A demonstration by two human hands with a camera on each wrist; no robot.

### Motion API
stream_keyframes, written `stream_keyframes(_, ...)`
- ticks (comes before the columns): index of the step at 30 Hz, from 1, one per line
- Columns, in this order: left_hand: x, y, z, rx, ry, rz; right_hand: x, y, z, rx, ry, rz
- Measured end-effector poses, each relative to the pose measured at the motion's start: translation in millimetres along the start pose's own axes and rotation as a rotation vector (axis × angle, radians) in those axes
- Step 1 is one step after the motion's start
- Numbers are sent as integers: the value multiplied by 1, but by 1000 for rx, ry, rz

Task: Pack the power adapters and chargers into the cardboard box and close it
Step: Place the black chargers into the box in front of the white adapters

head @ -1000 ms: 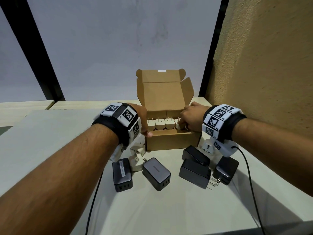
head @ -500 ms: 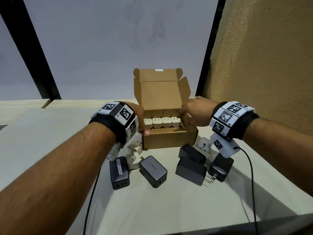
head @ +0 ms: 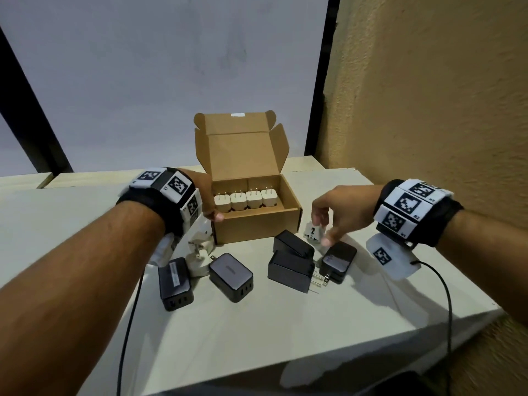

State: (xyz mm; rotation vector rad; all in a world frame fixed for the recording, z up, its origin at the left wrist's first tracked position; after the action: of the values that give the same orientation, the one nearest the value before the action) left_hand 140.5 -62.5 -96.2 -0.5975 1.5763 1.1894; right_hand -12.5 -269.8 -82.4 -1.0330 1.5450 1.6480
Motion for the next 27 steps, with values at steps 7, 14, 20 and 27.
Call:
stream_keyframes(7, -1, -1, -2, -35, -45, -21, 44, 21, 11, -137, 84, 118)
stream_keyframes(14, 1, 7, 1, -40, -15, 17, 13, 28, -1, -85, -18, -95)
stream_keyframes(20, 3, 10, 3, -20, 72, 13, -48, 27, 21, -209, -301, -474)
stream_keyframes(27, 6, 10, 5, -15, 96, -60, -73, -11, 61, -327, -213, -704)
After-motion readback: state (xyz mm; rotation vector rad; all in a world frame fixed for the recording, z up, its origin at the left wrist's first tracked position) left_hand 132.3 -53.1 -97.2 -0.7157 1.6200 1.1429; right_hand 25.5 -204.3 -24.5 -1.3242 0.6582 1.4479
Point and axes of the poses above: each hand's wrist, its own y-axis away from the middle knuckle, its own x-axis out of the palm, z = x × y, the point moved 9 cm from there along -y, towards the middle knuckle, and after that the axes turned 7 degrees about z, right-handed, at the moved point
